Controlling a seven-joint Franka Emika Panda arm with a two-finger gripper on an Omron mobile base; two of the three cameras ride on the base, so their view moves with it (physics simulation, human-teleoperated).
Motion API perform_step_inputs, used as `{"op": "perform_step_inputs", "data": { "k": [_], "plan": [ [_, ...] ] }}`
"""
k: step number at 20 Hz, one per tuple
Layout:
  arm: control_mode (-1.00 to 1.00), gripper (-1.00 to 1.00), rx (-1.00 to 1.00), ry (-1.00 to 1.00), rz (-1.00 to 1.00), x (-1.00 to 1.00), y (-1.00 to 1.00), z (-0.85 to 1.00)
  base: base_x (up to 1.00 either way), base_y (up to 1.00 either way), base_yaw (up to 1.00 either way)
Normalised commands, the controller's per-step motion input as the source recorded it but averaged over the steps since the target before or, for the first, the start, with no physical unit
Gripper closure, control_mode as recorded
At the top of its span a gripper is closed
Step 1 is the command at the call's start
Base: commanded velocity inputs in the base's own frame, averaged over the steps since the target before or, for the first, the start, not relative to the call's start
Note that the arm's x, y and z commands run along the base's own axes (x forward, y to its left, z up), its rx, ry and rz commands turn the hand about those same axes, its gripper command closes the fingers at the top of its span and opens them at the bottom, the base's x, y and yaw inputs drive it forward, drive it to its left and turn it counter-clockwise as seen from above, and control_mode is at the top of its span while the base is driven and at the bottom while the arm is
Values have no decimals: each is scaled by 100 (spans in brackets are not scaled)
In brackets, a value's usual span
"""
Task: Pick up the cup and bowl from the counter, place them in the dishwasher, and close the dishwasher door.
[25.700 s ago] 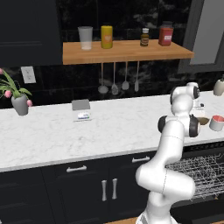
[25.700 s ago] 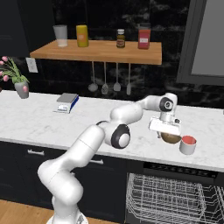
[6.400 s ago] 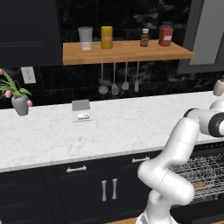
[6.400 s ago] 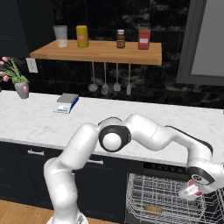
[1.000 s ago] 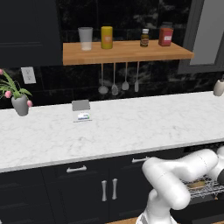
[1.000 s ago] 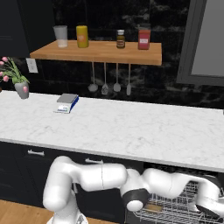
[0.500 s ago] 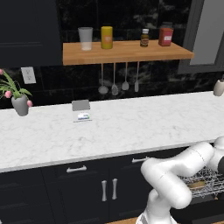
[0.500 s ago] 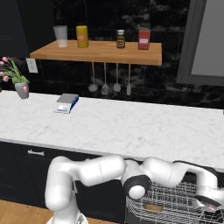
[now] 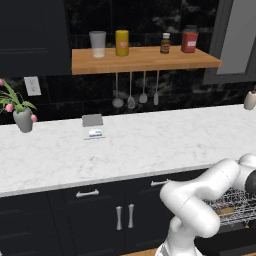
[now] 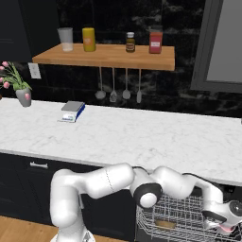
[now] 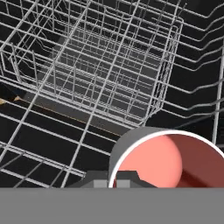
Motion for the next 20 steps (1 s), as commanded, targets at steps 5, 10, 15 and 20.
{"op": "perform_step_inputs", "data": {
  "k": [5,10,15,20],
  "plan": [
    [-100,100,0,3,3,0,0,-46,0,0,0],
    [-100,-100,0,1,1,0,0,-6,0,0,0],
    [-100,-100,0,-1,0,-2,0,0,0,0,0],
    [-100,-100,0,-6,0,-2,0,37,0,0,0]
  ]
}}
